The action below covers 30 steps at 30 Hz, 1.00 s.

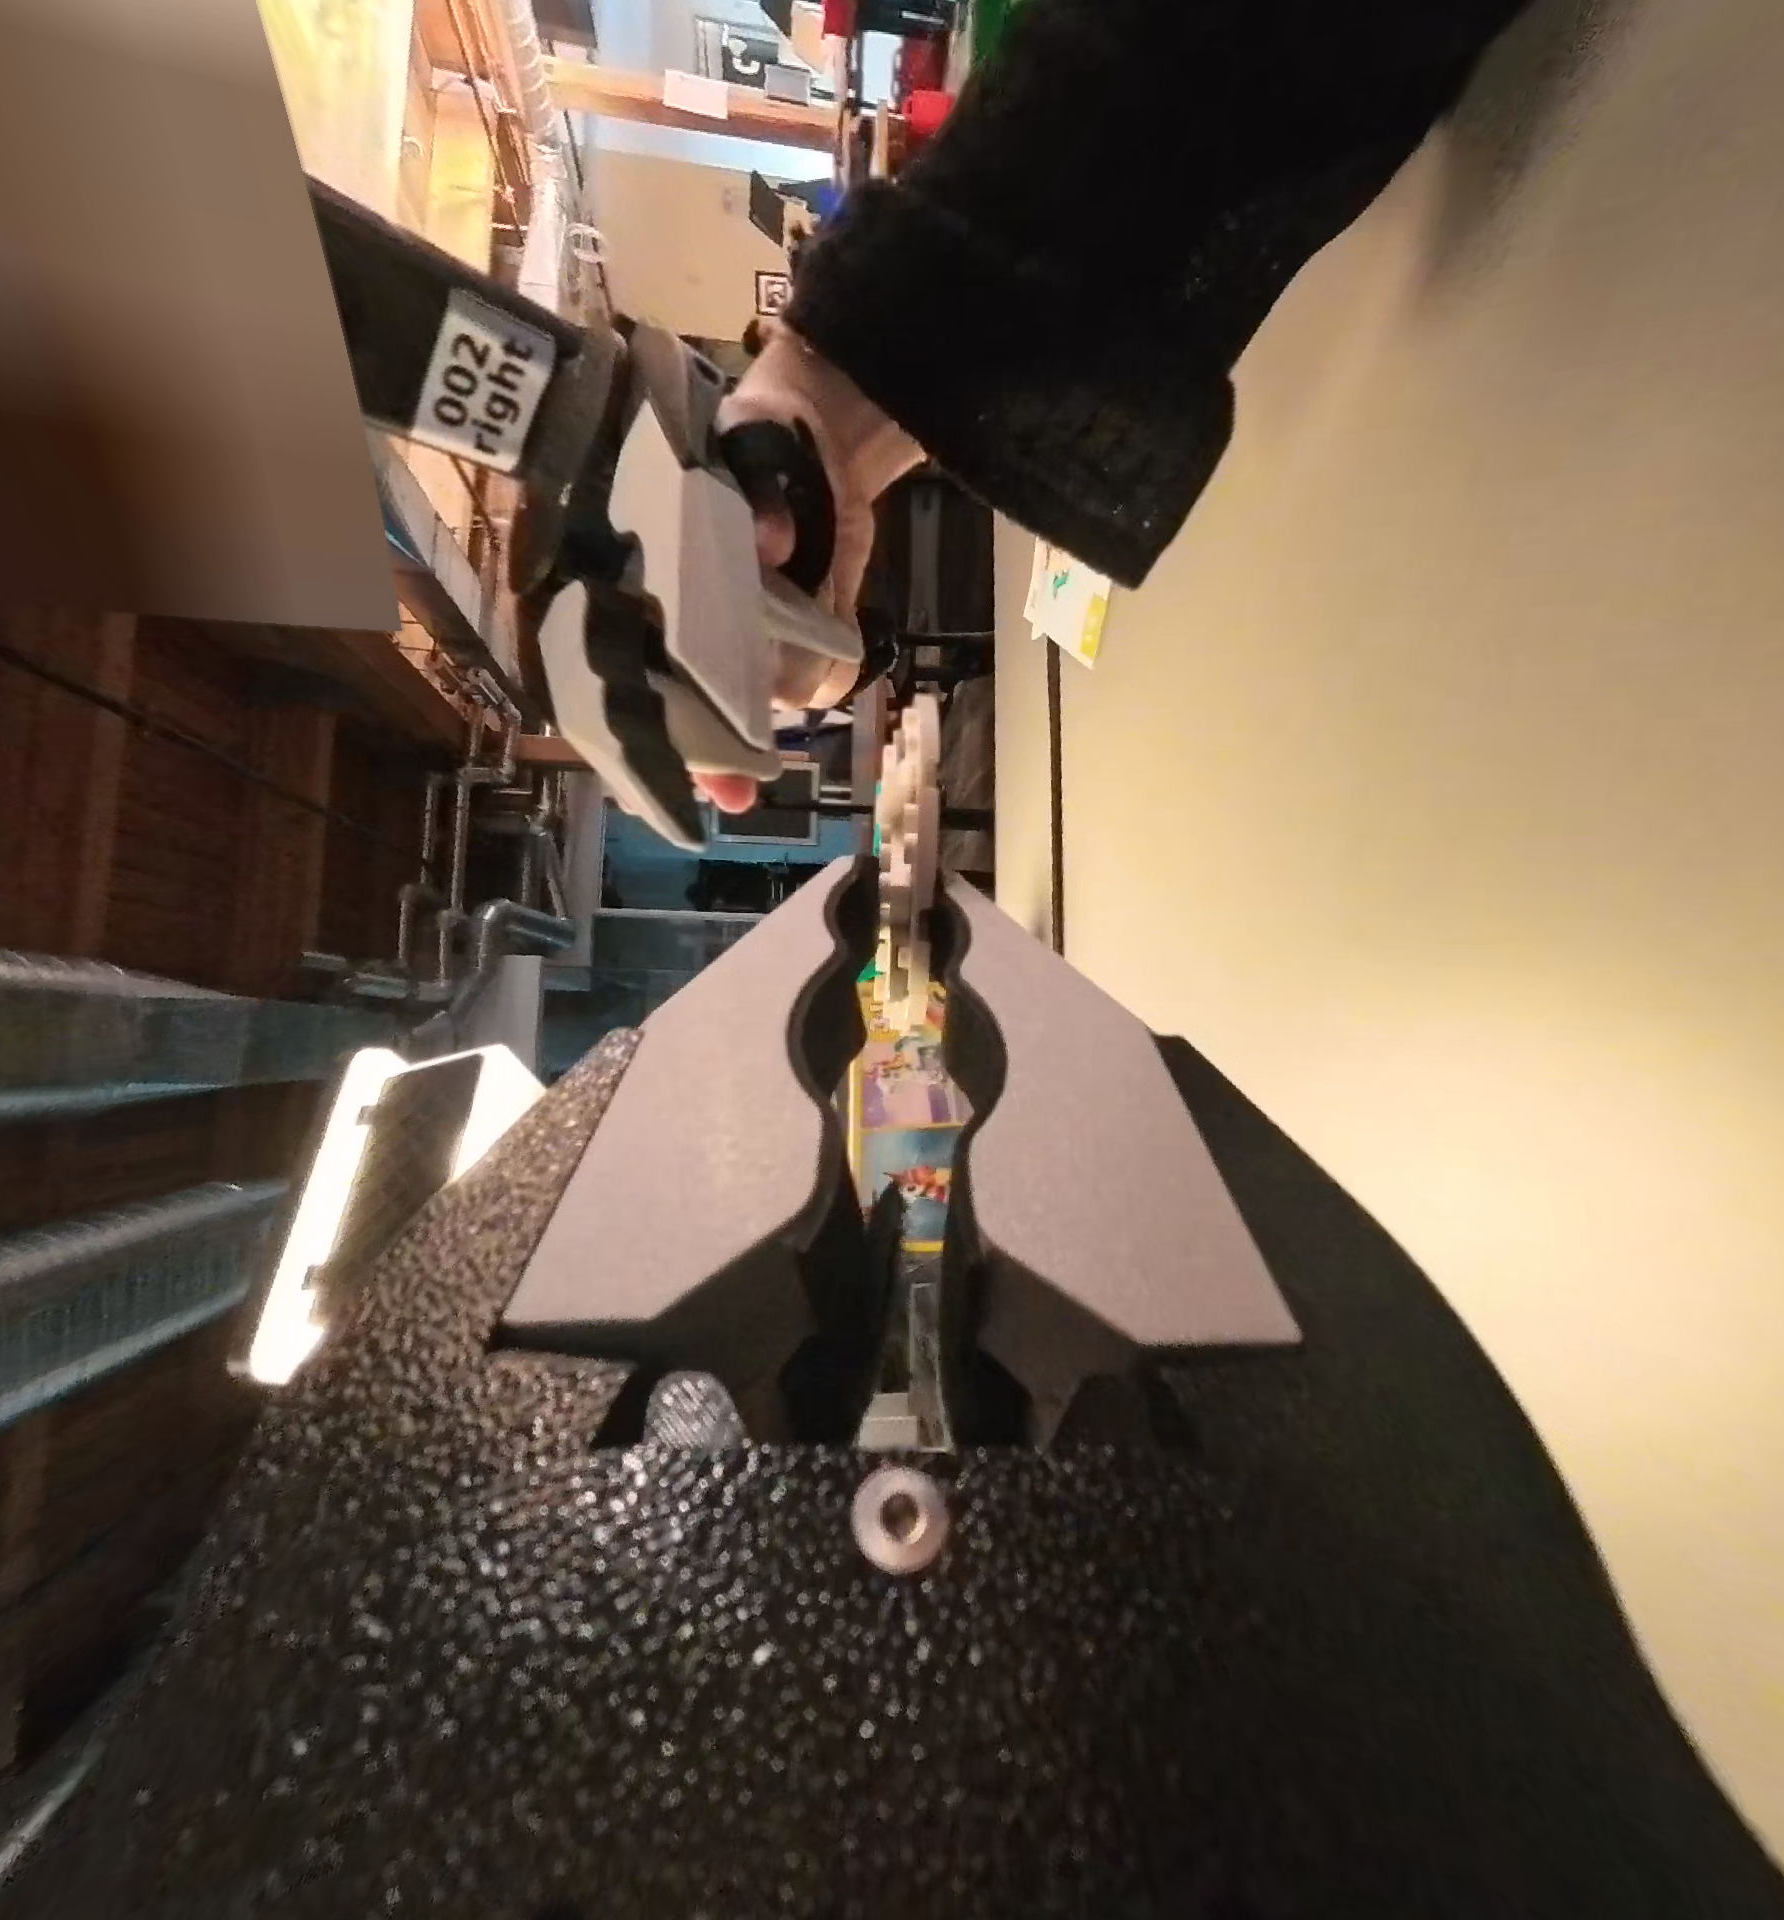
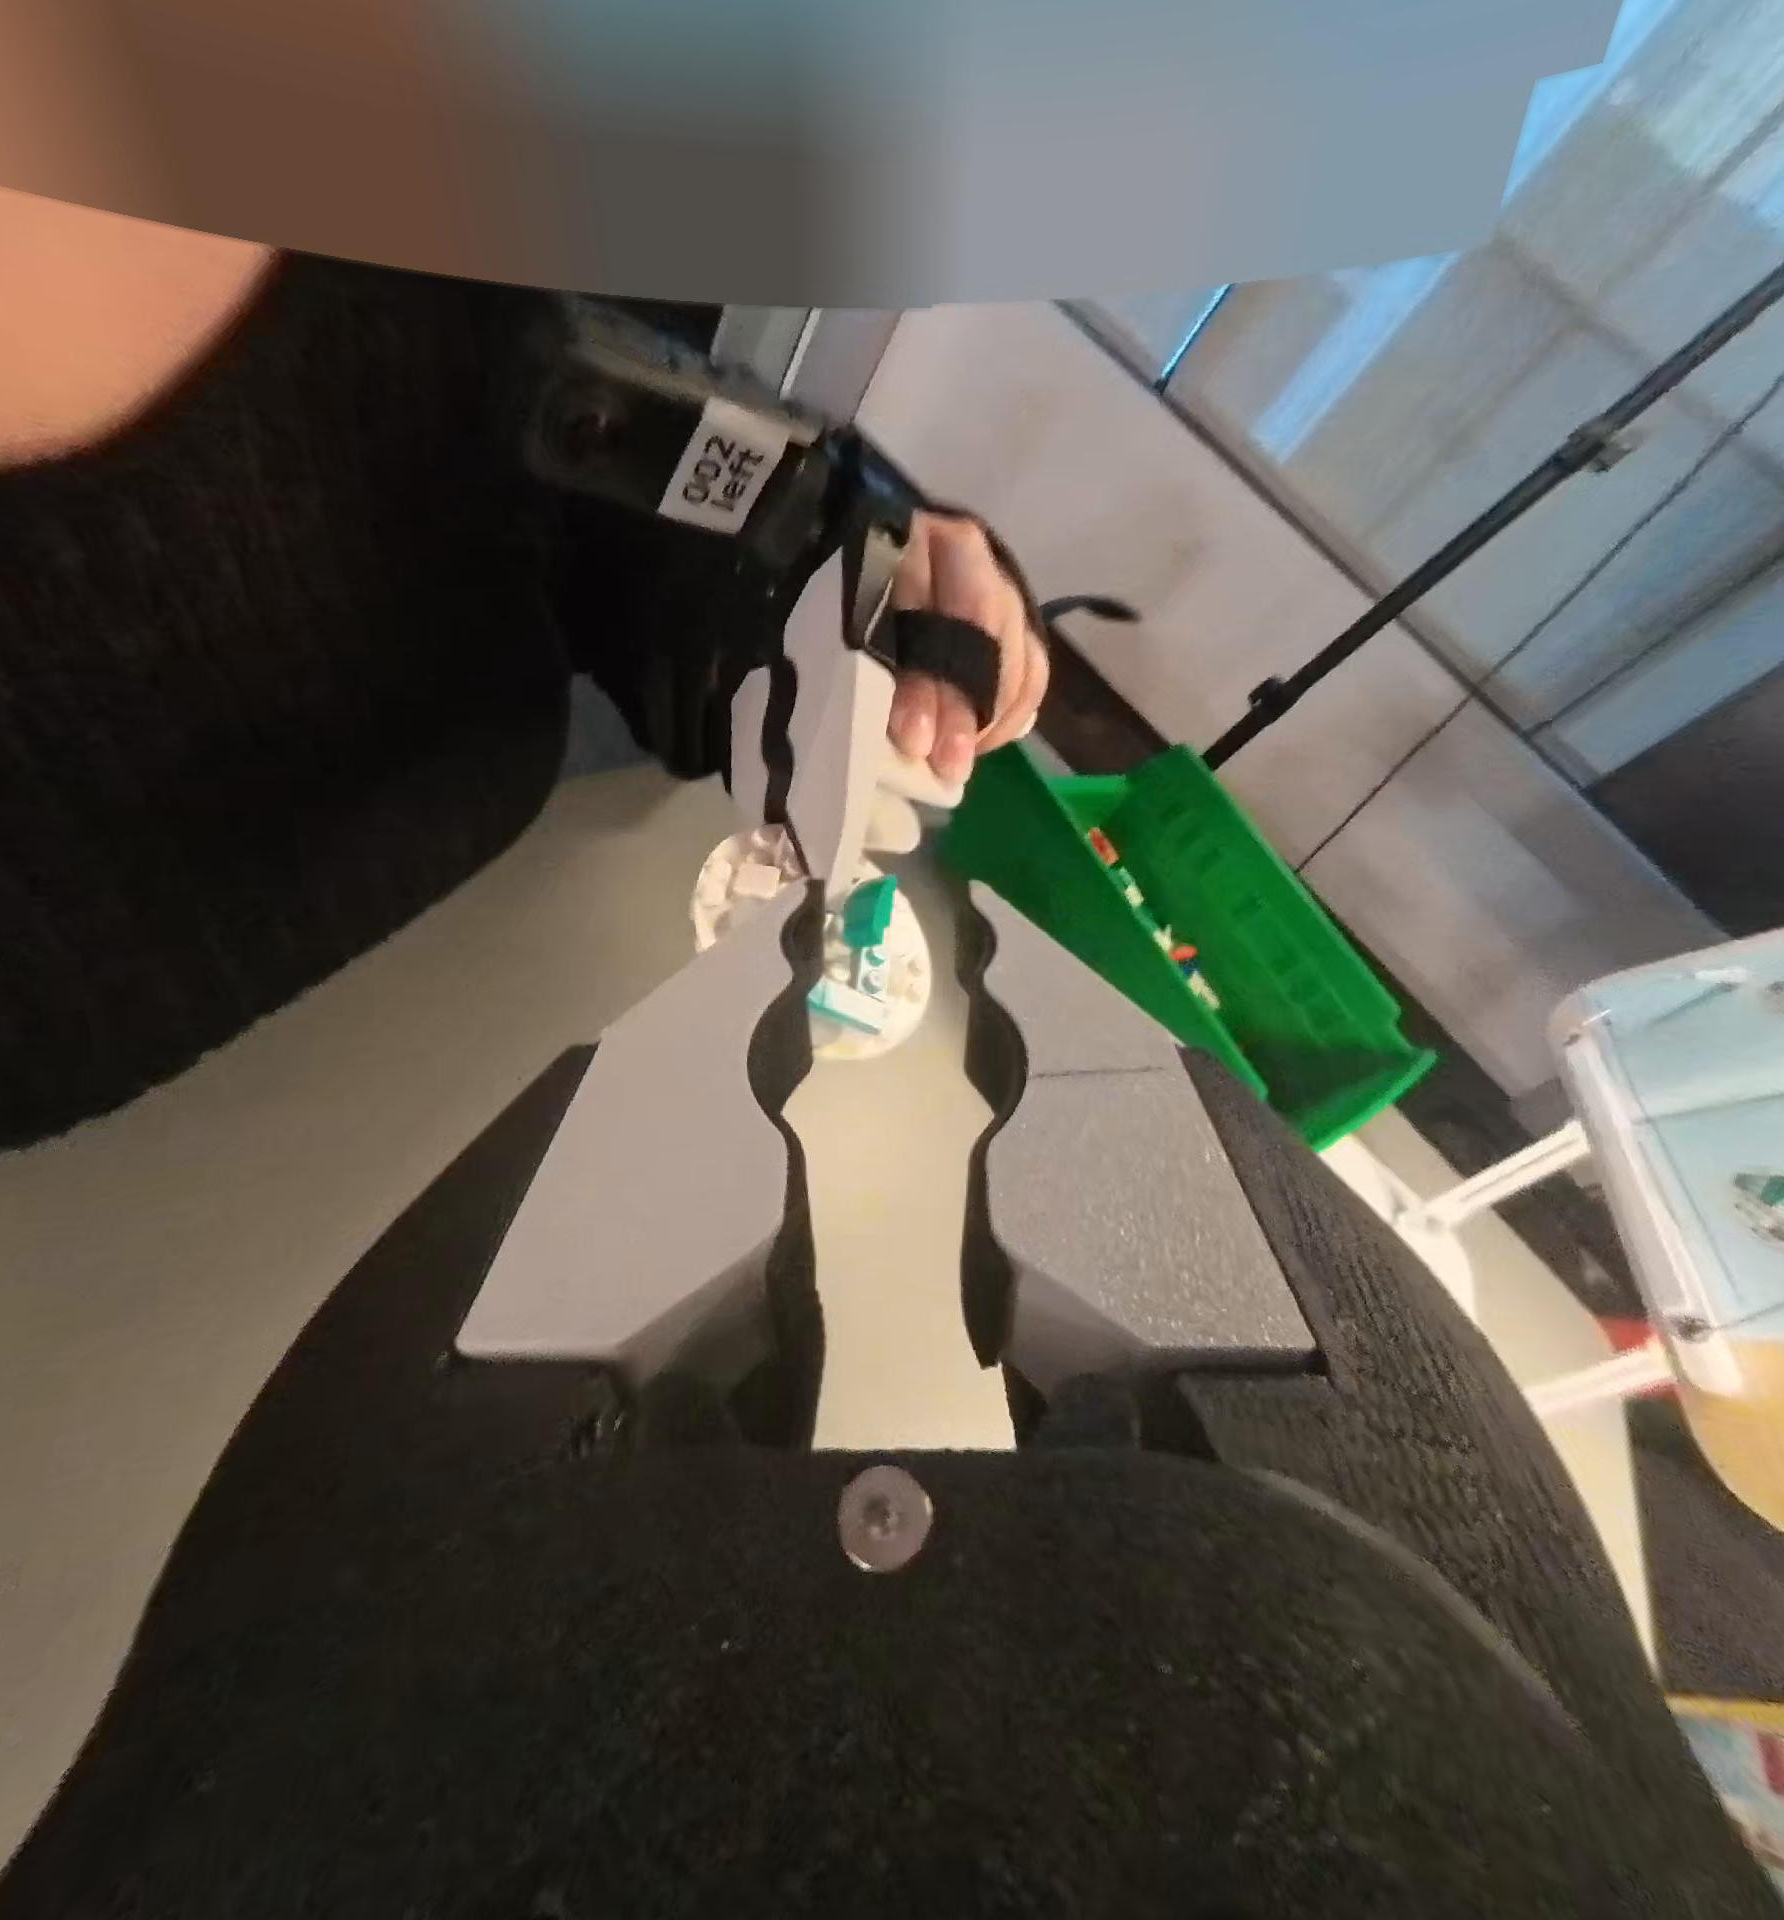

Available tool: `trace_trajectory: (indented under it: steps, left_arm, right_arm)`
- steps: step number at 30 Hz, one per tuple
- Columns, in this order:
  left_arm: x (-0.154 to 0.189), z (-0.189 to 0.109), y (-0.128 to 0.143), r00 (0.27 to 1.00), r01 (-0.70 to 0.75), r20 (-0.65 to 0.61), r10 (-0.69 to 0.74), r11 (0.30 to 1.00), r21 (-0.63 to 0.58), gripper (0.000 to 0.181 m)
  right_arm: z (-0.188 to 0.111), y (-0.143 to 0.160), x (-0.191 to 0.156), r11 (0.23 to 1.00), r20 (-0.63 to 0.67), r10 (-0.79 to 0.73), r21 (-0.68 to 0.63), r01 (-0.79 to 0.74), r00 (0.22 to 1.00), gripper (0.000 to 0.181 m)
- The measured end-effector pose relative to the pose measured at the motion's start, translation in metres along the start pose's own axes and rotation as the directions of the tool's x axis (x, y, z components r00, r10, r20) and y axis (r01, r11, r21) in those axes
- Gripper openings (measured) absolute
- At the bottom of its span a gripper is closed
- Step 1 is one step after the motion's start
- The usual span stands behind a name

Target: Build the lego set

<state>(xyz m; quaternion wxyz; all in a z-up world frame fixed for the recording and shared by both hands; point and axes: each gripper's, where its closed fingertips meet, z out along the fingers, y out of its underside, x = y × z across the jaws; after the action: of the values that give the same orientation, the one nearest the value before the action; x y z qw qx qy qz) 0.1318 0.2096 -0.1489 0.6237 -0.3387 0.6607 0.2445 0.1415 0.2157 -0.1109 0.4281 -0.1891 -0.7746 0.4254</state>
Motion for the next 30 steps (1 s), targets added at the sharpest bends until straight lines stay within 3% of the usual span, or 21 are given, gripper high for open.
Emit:
trace_trajectory:
  steps: [8,23,30]
  left_arm:
    - [0.005,0.006,-0.009,0.999,-0.026,-0.023,0.026,0.999,0.024,0.006]
    - [0.011,0.008,-0.013,0.998,-0.046,-0.042,0.047,0.999,0.029,0.006]
    - [0.011,0.009,-0.012,0.998,-0.057,-0.035,0.058,0.998,0.021,0.006]
  right_arm:
    - [0.018,0.021,-0.015,0.988,0.061,-0.034,-0.149,0.043,0.998,0.016]
    - [0.019,0.03,-0.017,0.985,0.084,-0.011,-0.171,0.026,0.996,0.007]
    - [0.015,0.028,-0.008,0.953,0.103,0.286,-0.133,-0.272,0.953,0.006]
